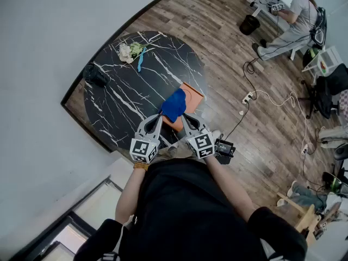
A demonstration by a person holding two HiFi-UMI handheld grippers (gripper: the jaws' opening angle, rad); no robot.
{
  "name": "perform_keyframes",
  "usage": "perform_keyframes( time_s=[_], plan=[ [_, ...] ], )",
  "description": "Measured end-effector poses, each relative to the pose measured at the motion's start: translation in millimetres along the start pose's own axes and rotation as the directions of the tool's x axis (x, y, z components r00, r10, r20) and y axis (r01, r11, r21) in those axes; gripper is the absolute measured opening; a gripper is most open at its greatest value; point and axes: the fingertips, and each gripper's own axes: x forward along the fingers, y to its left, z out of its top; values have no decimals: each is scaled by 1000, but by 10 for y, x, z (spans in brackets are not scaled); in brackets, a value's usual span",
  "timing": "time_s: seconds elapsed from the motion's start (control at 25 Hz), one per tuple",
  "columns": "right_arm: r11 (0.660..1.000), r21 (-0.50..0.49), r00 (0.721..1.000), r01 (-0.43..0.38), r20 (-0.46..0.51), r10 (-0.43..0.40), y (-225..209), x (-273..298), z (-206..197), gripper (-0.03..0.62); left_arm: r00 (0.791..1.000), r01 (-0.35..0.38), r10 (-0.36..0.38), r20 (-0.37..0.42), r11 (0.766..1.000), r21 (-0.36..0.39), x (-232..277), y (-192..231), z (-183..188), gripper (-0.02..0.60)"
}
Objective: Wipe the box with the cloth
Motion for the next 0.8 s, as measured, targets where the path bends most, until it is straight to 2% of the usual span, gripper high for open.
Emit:
perform_keyframes(
  time_s=[0.16, 0.2, 0.24, 0.28, 0.44, 0.56, 0.72, 0.8],
  plan=[
    [998, -55, 999, -30, -21, 29, 0, 149, -78, 5, 1000, -9, 9, -28, 1000, -2, -11, 37, -66, 5],
    [995, -84, 998, -46, -51, 42, -16, 227, -147, 50, 999, -9, 9, -38, 1000, -2, -15, 28, -87, 5],
    [992, -109, 995, -64, -85, 54, -42, 326, -223, 159, 999, -10, 10, -48, 1000, -3, -19, 23, -109, 5],
    [989, -125, 991, -78, -121, 63, -78, 445, -298, 184, 998, -14, 14, -56, 1000, -7, -20, 32, -131, 5],
    [985, -135, 967, -112, -245, 77, -151, 899, -540, 216, 994, -37, 33, -100, 999, -33, -36, 89, -252, 5],
    [970, -192, 938, -152, -337, 81, -102, 1097, -713, 242, 987, -24, 15, -158, 998, -53, -14, 74, -379, 5],
    [967, -175, 895, -187, -436, 95, -124, 1266, -992, 250, 964, -22, -14, -265, 991, -133, 98, 111, -635, 6],
    [976, -134, 894, -170, -437, 96, -177, 1304, -1073, 249, 955, -60, -1, -297, 979, -196, 140, 157, -756, 6]
  ],
)
